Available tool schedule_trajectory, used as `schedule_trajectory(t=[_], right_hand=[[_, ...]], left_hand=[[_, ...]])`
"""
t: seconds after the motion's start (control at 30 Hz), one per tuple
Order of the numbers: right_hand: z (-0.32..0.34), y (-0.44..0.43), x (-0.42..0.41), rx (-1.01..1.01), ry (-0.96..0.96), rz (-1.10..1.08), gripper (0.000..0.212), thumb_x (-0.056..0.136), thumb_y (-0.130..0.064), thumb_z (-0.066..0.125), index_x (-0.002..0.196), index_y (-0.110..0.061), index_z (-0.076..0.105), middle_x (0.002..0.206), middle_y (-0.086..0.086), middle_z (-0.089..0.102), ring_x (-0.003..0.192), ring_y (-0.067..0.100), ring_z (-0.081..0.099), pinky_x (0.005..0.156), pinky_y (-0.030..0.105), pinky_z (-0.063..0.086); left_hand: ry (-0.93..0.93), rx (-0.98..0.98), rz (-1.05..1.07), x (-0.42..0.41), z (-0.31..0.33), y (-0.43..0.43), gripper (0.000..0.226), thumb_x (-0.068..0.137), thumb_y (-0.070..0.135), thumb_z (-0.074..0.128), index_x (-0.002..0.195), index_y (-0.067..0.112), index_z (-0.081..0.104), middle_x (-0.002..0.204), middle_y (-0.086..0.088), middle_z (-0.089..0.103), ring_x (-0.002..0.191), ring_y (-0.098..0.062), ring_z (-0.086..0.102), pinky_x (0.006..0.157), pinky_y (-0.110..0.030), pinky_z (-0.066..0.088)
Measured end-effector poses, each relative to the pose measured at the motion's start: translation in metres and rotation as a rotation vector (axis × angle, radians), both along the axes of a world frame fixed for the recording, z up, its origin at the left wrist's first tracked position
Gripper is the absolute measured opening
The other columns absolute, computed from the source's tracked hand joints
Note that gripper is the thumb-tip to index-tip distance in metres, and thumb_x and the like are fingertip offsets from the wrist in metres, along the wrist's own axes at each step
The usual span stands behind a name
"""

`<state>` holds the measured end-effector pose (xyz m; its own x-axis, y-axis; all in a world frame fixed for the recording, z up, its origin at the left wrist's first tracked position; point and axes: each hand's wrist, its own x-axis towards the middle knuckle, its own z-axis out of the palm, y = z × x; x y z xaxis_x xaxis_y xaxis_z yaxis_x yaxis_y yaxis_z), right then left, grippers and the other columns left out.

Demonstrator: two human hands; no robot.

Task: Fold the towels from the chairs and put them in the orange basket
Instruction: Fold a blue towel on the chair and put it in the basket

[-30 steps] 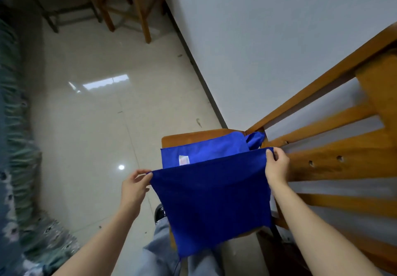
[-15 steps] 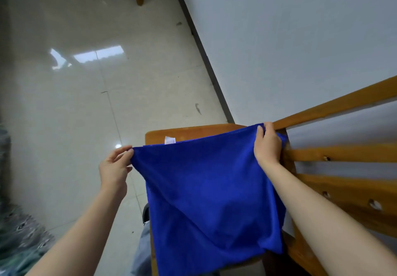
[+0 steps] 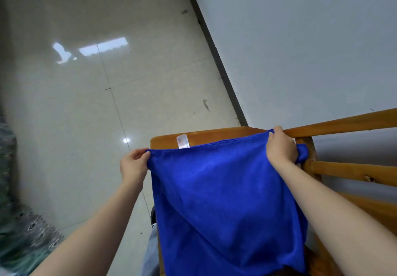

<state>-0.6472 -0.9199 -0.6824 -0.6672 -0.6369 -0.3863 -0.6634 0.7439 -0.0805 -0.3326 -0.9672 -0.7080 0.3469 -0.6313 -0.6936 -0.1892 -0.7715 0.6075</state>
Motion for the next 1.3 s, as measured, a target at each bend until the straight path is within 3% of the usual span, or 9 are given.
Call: schedule_trajectory(t=[0.1,0.23,0.33,0.43,0.6,0.77,0.97,1.17,1.3], right_hand=[[-0.002,-0.001,-0.001,0.007,0.012,-0.010,0.025,0.101,-0.018,0.032,0.110,-0.001,0.048,0.095,0.019,0.061,0.074,0.023,0.046,0.061,0.033,0.037],[0.001,0.001,-0.001,-0.032,-0.076,-0.028,0.030,0.100,-0.020,0.039,0.121,-0.002,0.049,0.107,0.019,0.061,0.090,0.030,0.056,0.067,0.033,0.041],[0.008,0.012,0.006,-0.105,-0.171,-0.001,0.044,0.097,-0.023,0.044,0.136,-0.003,0.039,0.133,0.017,0.049,0.121,0.031,0.046,0.090,0.038,0.043],[0.022,0.042,0.020,-0.188,-0.190,0.117,0.047,0.096,-0.017,0.046,0.140,-0.002,0.036,0.145,0.015,0.036,0.134,0.028,0.032,0.104,0.035,0.034],[0.036,0.127,0.042,-0.398,-0.071,0.162,0.033,0.080,0.005,0.063,0.113,0.006,0.061,0.125,0.027,0.053,0.114,0.042,0.053,0.091,0.040,0.043],[0.044,0.213,0.057,-0.332,-0.057,0.067,0.037,0.067,0.011,0.073,0.103,0.006,0.066,0.106,0.025,0.062,0.095,0.043,0.062,0.079,0.048,0.051],[0.054,0.280,0.063,-0.125,-0.181,-0.295,0.039,0.086,-0.004,0.059,0.125,-0.001,0.054,0.124,0.016,0.056,0.106,0.034,0.058,0.082,0.036,0.046],[0.052,0.296,0.059,-0.060,-0.420,-0.434,0.054,0.090,-0.011,0.056,0.140,-0.008,0.036,0.133,0.014,0.051,0.112,0.031,0.055,0.087,0.037,0.044],[0.039,0.297,0.051,-0.029,-0.595,-0.527,0.068,0.090,-0.012,0.057,0.147,-0.012,0.020,0.125,0.014,0.055,0.109,0.028,0.056,0.092,0.039,0.046]], left_hand=[[-0.143,-0.019,-0.116,-0.005,-0.005,-0.006,0.016,0.087,0.009,0.056,0.100,0.009,0.066,0.099,-0.013,0.068,0.091,-0.029,0.062,0.082,-0.037,0.050],[-0.166,0.018,-0.221,-0.016,0.000,-0.003,0.048,0.087,0.022,0.061,0.131,0.012,0.047,0.101,-0.009,0.059,0.095,-0.026,0.058,0.086,-0.038,0.049],[-0.086,0.109,-0.253,-0.013,0.002,0.018,0.062,0.088,0.027,0.059,0.141,0.013,0.030,0.112,-0.011,0.058,0.103,-0.030,0.058,0.093,-0.047,0.048],[-0.040,0.191,-0.256,-0.009,0.011,0.054,0.064,0.091,0.029,0.056,0.144,0.013,0.025,0.126,-0.014,0.053,0.112,-0.032,0.055,0.096,-0.045,0.046],[-0.021,0.318,-0.233,-0.002,0.034,0.125,0.064,0.091,0.025,0.057,0.144,0.009,0.025,0.135,-0.019,0.046,0.118,-0.034,0.051,0.096,-0.043,0.043],[0.002,0.447,-0.268,0.009,0.042,0.184,0.048,0.085,0.006,0.061,0.129,0.000,0.043,0.123,-0.022,0.056,0.109,-0.035,0.056,0.094,-0.042,0.045],[-0.016,0.466,-0.334,0.019,0.053,0.223,0.036,0.082,-0.005,0.060,0.116,-0.009,0.051,0.104,-0.024,0.060,0.090,-0.027,0.056,0.075,-0.032,0.040],[-0.047,0.393,-0.319,0.016,0.055,0.244,0.032,0.086,0.001,0.058,0.117,-0.004,0.054,0.115,-0.026,0.059,0.109,-0.040,0.056,0.092,-0.049,0.044],[-0.013,0.365,-0.253,0.010,0.049,0.275,0.034,0.086,0.001,0.058,0.119,-0.006,0.052,0.106,-0.023,0.059,0.088,-0.030,0.054,0.083,-0.045,0.044]])
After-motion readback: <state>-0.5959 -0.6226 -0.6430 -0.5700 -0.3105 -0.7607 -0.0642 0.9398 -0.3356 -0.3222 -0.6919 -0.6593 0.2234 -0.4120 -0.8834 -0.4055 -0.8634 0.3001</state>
